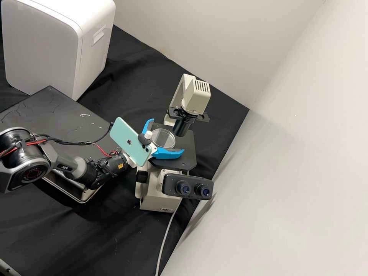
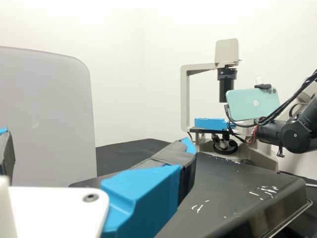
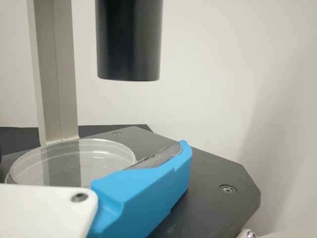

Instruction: Place the petri dish on the bench

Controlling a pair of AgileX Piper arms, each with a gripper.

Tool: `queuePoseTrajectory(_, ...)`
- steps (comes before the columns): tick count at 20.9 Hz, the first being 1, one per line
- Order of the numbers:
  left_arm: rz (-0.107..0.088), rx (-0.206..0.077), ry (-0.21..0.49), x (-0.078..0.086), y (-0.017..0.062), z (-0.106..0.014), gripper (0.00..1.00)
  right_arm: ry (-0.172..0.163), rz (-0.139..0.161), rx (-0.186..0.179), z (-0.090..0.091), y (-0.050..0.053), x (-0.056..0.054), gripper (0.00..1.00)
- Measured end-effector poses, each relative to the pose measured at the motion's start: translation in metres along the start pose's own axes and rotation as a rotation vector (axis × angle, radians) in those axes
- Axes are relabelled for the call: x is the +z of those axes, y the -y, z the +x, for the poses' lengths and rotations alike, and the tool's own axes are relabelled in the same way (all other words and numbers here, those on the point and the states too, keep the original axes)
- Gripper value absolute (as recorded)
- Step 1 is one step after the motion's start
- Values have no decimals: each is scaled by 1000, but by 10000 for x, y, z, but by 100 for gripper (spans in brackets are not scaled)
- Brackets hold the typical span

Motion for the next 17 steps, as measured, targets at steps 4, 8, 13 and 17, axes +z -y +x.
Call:
queuePoseTrajectory(4, 0, 0, 0, 0, 0, 0, 100, 0, 0, 0, 0, 0, 0, 0)
queuePoseTrajectory(8, 0, 0, 0, 0, 0, 0, 100, 0, 0, 0, 0, 0, 0, 0)
queuePoseTrajectory(13, 0, 0, 0, 0, 0, 0, 100, 0, 0, 0, 0, 0, 0, 0)
queuePoseTrajectory(17, 0, 0, 0, 0, 0, 0, 100, -3, 21, 3, 13, -8, -7, 0)
